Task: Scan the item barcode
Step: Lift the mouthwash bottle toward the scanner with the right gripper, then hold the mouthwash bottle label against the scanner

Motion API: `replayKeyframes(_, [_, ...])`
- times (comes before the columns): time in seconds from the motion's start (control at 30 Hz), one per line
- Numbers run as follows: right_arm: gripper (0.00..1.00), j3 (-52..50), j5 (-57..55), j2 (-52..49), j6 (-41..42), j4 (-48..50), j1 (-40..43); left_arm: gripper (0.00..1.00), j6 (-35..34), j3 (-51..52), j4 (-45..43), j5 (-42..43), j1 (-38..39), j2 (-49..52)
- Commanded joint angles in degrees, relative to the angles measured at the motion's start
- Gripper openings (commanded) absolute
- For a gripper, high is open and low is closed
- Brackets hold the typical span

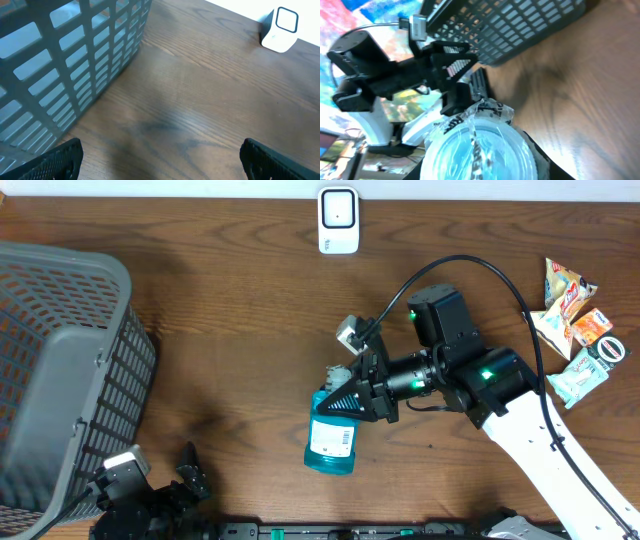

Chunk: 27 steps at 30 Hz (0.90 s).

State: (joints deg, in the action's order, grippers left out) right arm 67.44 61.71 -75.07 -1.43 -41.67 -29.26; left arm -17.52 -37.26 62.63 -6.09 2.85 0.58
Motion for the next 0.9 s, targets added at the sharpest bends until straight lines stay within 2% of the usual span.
replayKeyframes(0.0, [0.15,1.2,-11.5,0.4,-1.0,-0.3,0.4,0.99,0.9,-0.3,-0.1,0.1,0.2,-0.3])
replayKeyframes(0.17, [0.11,1.2,-43.5,-1.1,-1.0,1.2,-0.6,0.99,0.9,-0.3,-0.1,0.1,0.2,-0.3])
replayKeyframes(0.2, [0.10,1.2,-46.7,-2.0,-1.0,2.0,-0.7,0.99,0.9,-0.3,-0.1,0.1,0.2,-0.3])
replayKeyframes(0.3, [0.08,1.2,-52.9,-5.5,-1.0,5.9,-0.7,0.99,0.9,-0.3,-0.1,0.1,0.2,-0.3])
replayKeyframes(0.43, [0.02,1.2,-60.2,-12.5,-1.0,16.4,-0.8,0.99,0.9,-0.3,-0.1,0.1,0.2,-0.3])
replayKeyframes(0.63, [0.11,1.7,-70.9,-17.4,-2.5,25.6,-0.9,0.99,0.9,-0.3,-0.1,0.1,0.2,-0.3])
replayKeyframes(0.87, [0.09,7.3,-81.2,-21.5,-9.9,28.4,-0.9,0.99,0.9,-0.3,-0.1,0.1,0.2,-0.3])
